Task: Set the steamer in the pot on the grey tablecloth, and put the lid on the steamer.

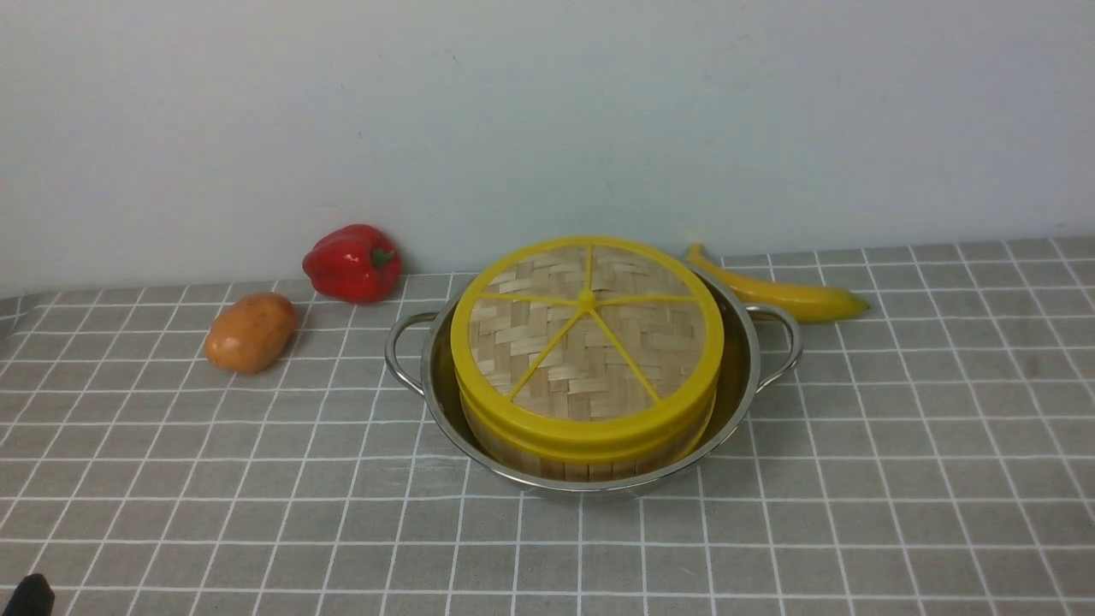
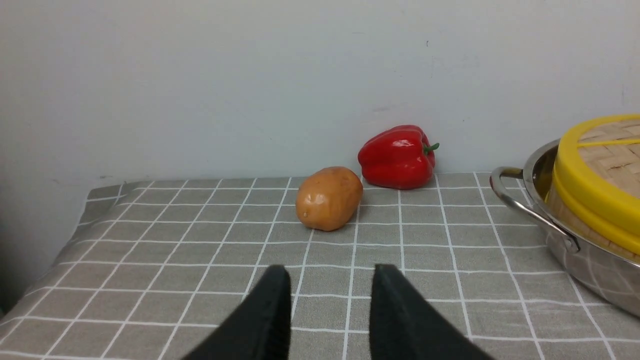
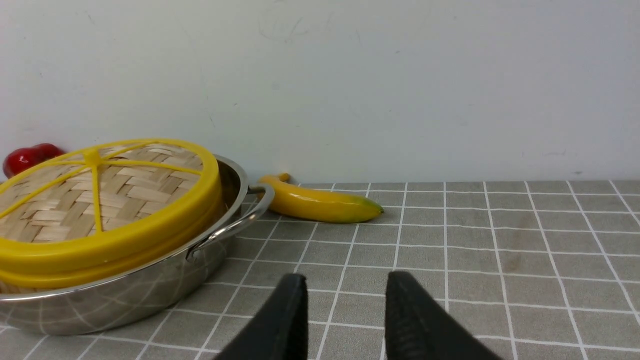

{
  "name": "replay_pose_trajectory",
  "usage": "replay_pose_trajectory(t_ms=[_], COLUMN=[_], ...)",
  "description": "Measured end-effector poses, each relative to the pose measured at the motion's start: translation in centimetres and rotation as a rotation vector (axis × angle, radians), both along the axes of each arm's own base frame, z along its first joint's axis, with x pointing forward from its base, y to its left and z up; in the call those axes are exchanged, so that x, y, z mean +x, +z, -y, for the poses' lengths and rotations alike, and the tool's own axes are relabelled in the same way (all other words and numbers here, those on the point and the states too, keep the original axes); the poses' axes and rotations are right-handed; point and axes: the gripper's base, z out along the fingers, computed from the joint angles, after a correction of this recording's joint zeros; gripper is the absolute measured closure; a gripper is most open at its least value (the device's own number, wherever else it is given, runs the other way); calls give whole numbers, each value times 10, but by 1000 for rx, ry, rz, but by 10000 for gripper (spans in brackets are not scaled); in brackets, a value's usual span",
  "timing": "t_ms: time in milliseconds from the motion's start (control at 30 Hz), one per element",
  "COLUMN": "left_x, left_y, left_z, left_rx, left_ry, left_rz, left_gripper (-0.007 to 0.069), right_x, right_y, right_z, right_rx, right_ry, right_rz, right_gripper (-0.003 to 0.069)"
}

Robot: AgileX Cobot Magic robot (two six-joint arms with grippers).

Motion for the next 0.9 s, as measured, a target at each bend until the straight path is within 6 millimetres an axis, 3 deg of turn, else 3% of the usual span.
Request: replay_pose_trajectory(t_ms=[900], left_x=[0], left_y=[0], left_z=[0], left_rx=[0], left_ry=[0], left_rz=[0], left_gripper=[382], right_x=[0], right_y=[0], right_z=[0], right_rx=[0], right_ry=[0], right_rz=[0], right_gripper=[418])
